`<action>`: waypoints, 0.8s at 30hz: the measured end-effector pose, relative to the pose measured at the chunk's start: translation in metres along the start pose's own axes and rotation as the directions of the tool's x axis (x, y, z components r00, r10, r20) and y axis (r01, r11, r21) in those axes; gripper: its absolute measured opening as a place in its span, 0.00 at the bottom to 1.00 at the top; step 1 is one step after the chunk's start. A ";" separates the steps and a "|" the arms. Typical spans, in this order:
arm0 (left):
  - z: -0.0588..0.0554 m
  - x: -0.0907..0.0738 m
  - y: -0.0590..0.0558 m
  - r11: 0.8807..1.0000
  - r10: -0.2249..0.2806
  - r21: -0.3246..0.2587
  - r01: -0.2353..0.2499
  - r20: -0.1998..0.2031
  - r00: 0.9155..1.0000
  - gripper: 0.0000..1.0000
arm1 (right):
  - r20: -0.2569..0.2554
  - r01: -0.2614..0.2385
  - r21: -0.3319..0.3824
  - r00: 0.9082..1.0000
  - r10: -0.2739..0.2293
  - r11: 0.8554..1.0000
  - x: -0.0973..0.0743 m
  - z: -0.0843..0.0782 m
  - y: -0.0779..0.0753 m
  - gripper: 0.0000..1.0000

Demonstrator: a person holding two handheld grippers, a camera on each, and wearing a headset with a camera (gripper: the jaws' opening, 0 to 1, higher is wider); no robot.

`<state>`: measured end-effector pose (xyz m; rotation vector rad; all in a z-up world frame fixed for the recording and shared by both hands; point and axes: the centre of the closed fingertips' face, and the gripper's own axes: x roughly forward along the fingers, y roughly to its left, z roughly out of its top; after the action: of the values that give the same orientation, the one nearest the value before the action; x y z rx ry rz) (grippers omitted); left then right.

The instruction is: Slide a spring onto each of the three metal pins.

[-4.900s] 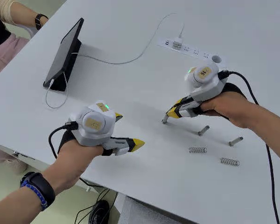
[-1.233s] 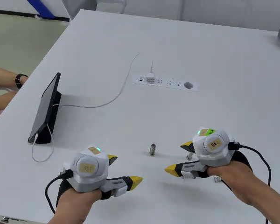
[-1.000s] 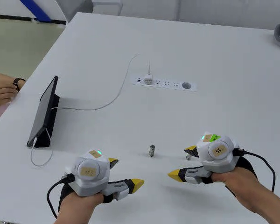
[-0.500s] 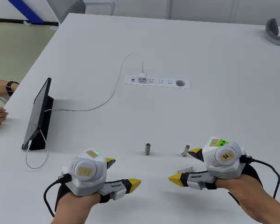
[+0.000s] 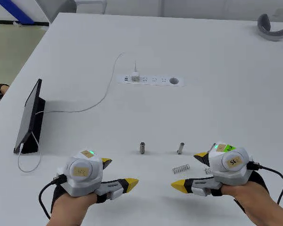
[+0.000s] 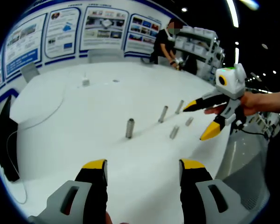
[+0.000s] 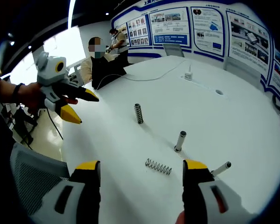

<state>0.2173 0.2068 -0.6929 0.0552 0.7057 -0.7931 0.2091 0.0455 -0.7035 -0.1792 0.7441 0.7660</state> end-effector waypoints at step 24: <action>0.006 0.017 -0.024 0.998 -0.043 0.046 0.044 -0.032 0.999 0.64 | 0.004 0.061 0.109 0.998 -0.062 0.992 -0.033 -0.039 -0.018 0.81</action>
<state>0.2129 0.1769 -0.6934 0.0947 0.7196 -0.8519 0.1844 -0.0017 -0.7125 -0.1005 0.7682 0.6659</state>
